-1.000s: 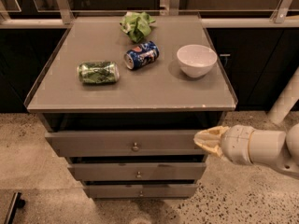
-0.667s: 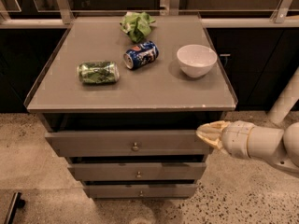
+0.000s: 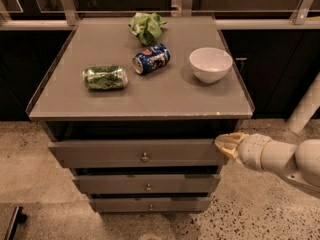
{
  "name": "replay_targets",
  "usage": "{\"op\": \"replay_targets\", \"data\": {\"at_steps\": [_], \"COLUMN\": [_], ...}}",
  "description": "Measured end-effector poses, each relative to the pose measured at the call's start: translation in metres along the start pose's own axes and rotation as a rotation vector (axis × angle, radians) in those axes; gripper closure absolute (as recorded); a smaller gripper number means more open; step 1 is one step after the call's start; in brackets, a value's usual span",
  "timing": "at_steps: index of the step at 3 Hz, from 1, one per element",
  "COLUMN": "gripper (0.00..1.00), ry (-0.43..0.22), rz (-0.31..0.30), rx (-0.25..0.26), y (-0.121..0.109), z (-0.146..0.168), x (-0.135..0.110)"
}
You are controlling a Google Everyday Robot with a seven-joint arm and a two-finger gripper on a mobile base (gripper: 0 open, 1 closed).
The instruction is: Open top drawer
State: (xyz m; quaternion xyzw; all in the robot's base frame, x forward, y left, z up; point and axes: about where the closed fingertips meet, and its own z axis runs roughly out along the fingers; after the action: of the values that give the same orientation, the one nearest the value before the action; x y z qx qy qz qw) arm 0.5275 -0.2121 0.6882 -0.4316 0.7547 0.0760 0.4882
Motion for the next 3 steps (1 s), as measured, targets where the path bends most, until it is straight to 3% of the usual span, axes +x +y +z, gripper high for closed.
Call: {"op": "replay_targets", "data": {"at_steps": [3], "gripper": [1.0], "ry": [0.0], "rz": [0.01], "rx": [0.001], "y": [-0.0009], "z": [0.0044], "x": [-0.0046]}}
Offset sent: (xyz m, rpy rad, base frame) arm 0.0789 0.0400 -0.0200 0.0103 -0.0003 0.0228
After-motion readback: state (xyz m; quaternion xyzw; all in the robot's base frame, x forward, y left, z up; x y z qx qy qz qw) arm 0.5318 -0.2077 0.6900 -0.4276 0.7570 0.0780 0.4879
